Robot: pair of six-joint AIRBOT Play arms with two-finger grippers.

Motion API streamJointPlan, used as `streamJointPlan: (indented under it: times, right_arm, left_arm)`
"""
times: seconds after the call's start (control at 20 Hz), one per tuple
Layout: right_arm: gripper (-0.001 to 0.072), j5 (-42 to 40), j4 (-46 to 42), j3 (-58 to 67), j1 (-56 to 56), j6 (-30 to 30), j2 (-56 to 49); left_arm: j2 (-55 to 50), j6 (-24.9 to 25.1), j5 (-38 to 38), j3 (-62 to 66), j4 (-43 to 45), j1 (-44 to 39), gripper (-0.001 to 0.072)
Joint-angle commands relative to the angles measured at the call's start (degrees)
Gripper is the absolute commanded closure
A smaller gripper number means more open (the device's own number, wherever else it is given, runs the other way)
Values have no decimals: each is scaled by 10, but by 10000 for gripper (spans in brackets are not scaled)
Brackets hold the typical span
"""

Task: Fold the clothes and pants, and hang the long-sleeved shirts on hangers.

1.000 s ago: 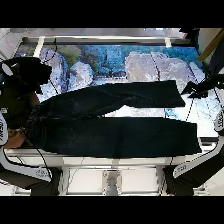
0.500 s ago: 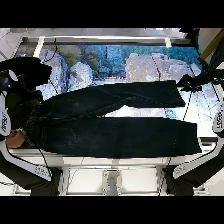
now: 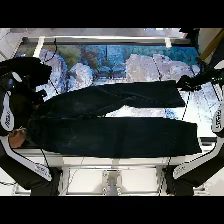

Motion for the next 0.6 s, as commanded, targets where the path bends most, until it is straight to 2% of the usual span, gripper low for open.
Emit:
streamJointPlan:
  times: [0.0, 0.05, 0.2, 0.35, 0.55]
  right_arm:
    - [244, 12, -10, 0, 1, 0, 0]
    - [269, 12, -13, 0, 1, 0, 0]
    - [268, 0, -20, 0, 1, 0, 0]
    - [268, -53, -35, 0, 0, 1, -1]
    - [264, -95, -37, 0, 1, 16, -22]
  left_arm:
    - [1, 9, 20, 40, -23, -3, 669]
    - [5, 9, 24, 66, -23, -3, 669]
    - [25, -2, 36, 124, -2, -2, 669]
    - [36, -43, 23, 127, 70, -2, 669]
    - [29, -43, 17, 126, 76, -3, 669]
